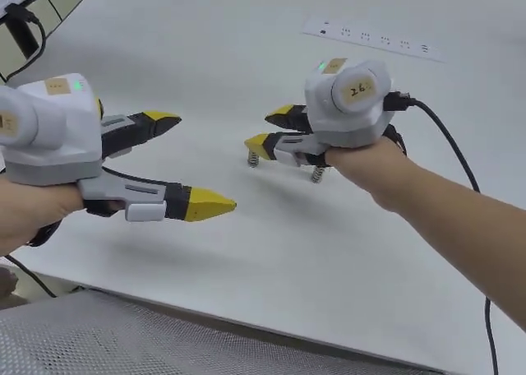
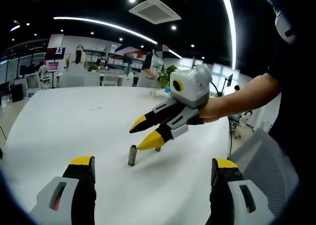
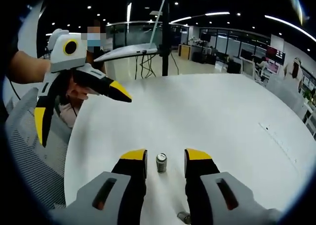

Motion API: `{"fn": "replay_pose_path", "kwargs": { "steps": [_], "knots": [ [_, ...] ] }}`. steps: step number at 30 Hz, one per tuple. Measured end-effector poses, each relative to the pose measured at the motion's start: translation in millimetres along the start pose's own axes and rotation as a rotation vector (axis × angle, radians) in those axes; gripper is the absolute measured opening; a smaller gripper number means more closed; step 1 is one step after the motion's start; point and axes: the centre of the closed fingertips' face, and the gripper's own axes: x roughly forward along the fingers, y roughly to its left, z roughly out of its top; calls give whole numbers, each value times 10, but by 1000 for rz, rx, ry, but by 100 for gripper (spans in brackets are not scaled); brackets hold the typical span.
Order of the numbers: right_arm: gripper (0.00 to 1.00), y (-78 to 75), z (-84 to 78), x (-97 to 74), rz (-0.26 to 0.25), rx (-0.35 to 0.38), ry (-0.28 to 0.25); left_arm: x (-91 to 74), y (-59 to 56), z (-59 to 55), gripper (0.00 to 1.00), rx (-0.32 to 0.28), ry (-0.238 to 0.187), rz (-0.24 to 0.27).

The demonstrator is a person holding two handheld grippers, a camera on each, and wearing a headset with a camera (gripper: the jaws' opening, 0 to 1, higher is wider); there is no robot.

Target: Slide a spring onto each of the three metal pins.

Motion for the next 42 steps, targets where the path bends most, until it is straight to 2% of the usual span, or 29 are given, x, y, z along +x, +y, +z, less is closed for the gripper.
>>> {"fn": "replay_pose_path", "kwargs": {
  "steps": [8, 15, 17, 18, 19, 21, 26, 30, 33, 36, 42],
  "knots": [
    [45, -19, 36, -229, -11, 50, -54, 56, -52, 51, 97, 0, 0, -7],
    [55, 15, -1, -453, -12, 73, -95, 118, -100, 81, 98, 10, 4, -20],
    [60, 39, -10, -533, -2, 89, -121, 126, -109, 102, 98, 10, 2, -23],
    [64, 78, 47, -590, 16, 102, -179, 129, -115, 112, 98, 11, 1, -24],
    [68, 76, 39, -622, 21, 110, -196, 132, -120, 115, 98, 11, 2, -27],
    [74, 54, -15, -684, 7, 116, -190, 143, -129, 113, 98, 13, 6, -29],
    [77, -13, -76, -860, -26, 146, -243, 176, -183, 148, 98, 1, -16, -38],
    [82, -11, -182, -949, -55, 154, -237, 177, -228, 170, 98, 0, -22, -49],
    [89, -3, -178, -1034, -78, 180, -261, 180, -222, 167, 98, 7, -23, -48],
    [100, -11, -145, -1167, -127, 155, -306, 191, -216, 164, 98, -3, -33, -45],
    [99, 24, -295, -1303, -122, 149, -282, 190, -256, 131, 98, 1, -27, -56]
  ]
}}
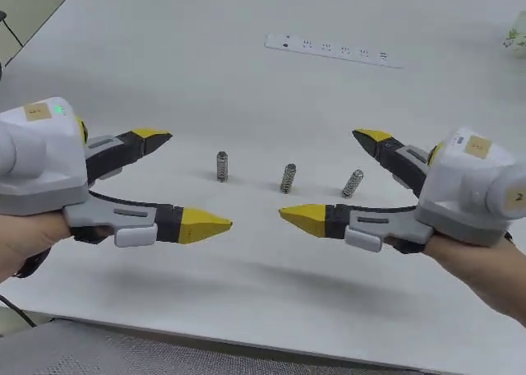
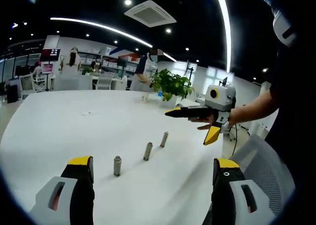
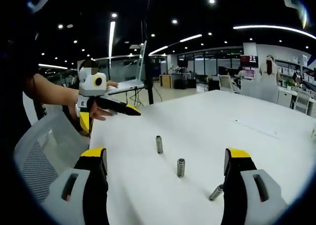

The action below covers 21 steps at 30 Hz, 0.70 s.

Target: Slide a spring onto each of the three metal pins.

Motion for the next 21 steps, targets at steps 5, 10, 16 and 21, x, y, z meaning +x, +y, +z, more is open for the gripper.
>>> {"fn": "replay_pose_path", "kwargs": {
  "steps": [5, 10, 16, 21],
  "knots": [
    [99, -25, -55, -147, -19, 25, -8, -24, 5, 26, 98, -3, -12, 12],
    [99, -101, -143, -325, -58, 56, -15, -40, -12, 32, 98, 14, -8, 21],
    [99, -209, -178, -534, -113, 71, -39, -63, 12, 52, 98, 27, -1, 32],
    [99, -230, -251, -616, -137, 99, -25, -65, 12, 39, 98, 21, 7, 38]
  ]
}}
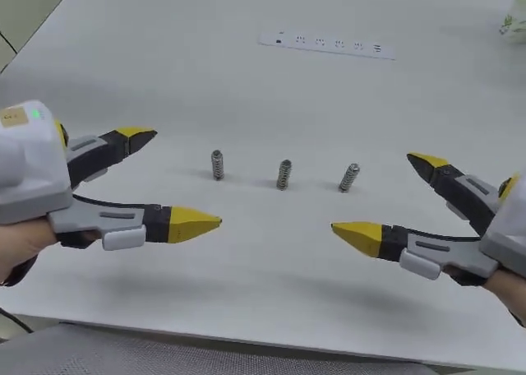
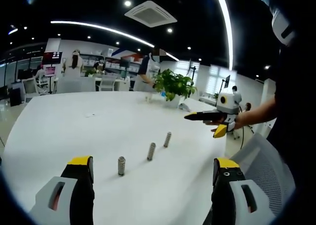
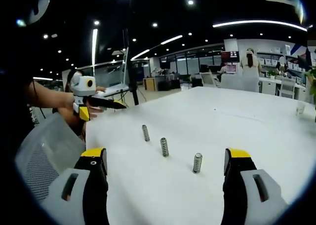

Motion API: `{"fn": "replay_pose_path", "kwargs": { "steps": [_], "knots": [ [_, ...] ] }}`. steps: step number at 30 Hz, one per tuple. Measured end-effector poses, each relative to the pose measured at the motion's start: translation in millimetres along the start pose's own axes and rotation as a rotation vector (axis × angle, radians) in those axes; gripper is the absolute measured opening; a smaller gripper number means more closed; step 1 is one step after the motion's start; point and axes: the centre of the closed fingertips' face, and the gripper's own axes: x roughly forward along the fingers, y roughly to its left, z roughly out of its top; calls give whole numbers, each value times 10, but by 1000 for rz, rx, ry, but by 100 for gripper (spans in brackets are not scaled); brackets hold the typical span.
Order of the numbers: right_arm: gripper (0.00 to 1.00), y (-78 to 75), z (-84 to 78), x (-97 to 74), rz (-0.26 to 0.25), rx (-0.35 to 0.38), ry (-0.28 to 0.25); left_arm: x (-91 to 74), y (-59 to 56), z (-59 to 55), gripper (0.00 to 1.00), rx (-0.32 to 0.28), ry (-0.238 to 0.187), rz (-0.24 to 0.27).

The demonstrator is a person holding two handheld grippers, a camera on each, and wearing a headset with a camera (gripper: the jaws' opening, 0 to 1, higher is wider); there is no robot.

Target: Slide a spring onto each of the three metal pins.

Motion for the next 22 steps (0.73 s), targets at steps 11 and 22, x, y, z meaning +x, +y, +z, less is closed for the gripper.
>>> {"fn": "replay_pose_path", "kwargs": {
  "steps": [11, 22],
  "knots": [
    [99, -20, -222, -132, -22, 12, 88, -50, 0, -130, 98, -36, 42, 21],
    [99, -30, -298, -165, -12, 36, 119, -129, -19, -158, 98, -44, 38, 42]
  ]
}}
